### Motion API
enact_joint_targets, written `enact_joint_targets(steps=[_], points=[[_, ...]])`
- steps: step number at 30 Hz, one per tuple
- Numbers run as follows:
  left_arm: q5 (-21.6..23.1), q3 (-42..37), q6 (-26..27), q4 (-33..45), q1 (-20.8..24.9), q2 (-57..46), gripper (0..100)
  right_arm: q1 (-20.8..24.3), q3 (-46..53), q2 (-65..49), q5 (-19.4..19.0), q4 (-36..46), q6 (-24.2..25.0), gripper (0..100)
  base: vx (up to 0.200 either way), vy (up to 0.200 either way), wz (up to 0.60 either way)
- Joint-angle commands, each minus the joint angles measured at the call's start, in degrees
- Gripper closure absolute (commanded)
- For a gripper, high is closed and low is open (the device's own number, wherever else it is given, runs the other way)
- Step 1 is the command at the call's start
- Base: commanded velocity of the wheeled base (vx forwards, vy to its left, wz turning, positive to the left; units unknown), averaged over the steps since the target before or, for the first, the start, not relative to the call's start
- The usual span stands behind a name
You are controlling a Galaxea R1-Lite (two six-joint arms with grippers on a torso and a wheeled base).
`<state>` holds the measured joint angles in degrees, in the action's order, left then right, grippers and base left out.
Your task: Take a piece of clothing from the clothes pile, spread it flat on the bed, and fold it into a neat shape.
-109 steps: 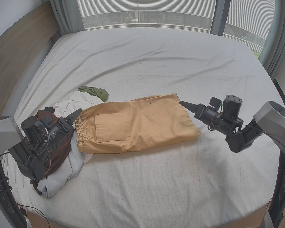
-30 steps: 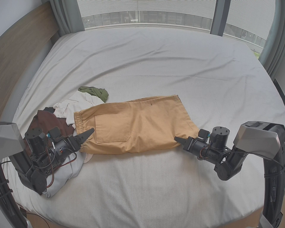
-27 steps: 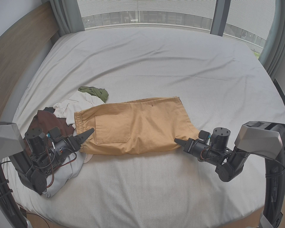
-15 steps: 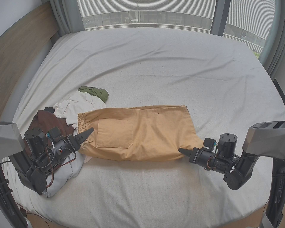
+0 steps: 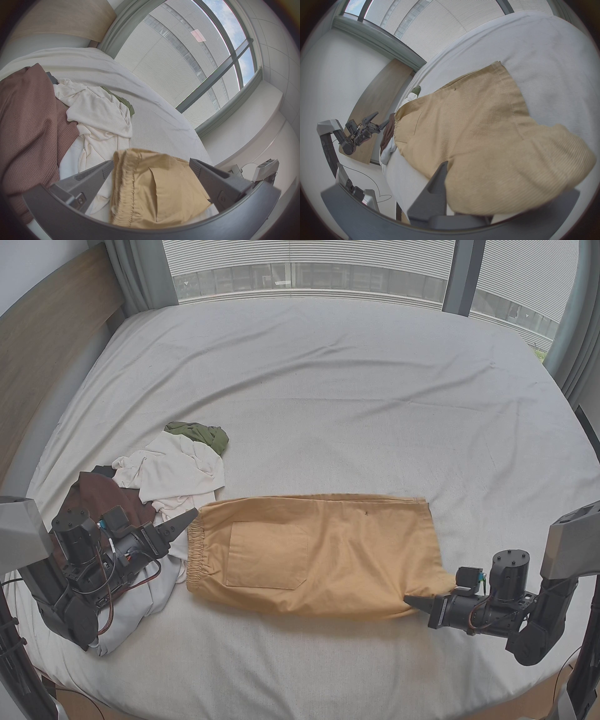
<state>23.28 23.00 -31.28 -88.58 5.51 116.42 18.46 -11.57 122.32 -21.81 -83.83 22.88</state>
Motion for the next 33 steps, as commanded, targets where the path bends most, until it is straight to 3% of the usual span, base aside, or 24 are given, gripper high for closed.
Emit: enact_joint_targets(steps=[1, 11, 12, 18, 21, 28, 33], points=[[0.0, -0.2, 0.0, 0.0, 0.0, 0.0, 0, -2.5, 3.3, -1.6, 0.1, 0.0, -1.3, 100, 0.000, 0.000, 0.00], [0.1, -0.6, 0.0, 0.0, 0.5, 0.1, 0, -3.7, 4.1, -0.6, 0.1, 0.0, -1.8, 100, 0.000, 0.000, 0.00], [0.1, -0.7, 0.0, 0.0, 0.5, 0.1, 0, -3.6, 3.9, -0.5, 0.3, 0.0, -1.7, 0, 0.000, 0.000, 0.00], [0.1, -0.7, 0.1, 0.0, 0.7, 0.1, 0, -4.2, 3.9, -0.4, 3.4, -1.6, -1.9, 0, 0.000, 0.000, 0.00], [0.1, -0.7, 0.1, 0.0, 0.9, 0.0, 0, -8.4, 2.9, -0.3, 5.6, -1.6, -2.5, 0, 0.000, 0.000, 0.00], [0.1, -0.8, 0.1, 0.0, 1.3, 0.0, 0, -14.9, 1.9, -0.9, 5.8, -1.7, -3.5, 0, 0.000, 0.000, 0.00], [0.2, -1.9, 0.3, 0.0, 1.3, 0.1, 0, -15.1, -0.5, -1.4, 5.5, -4.3, -3.3, 0, 0.000, 0.000, 0.00]])
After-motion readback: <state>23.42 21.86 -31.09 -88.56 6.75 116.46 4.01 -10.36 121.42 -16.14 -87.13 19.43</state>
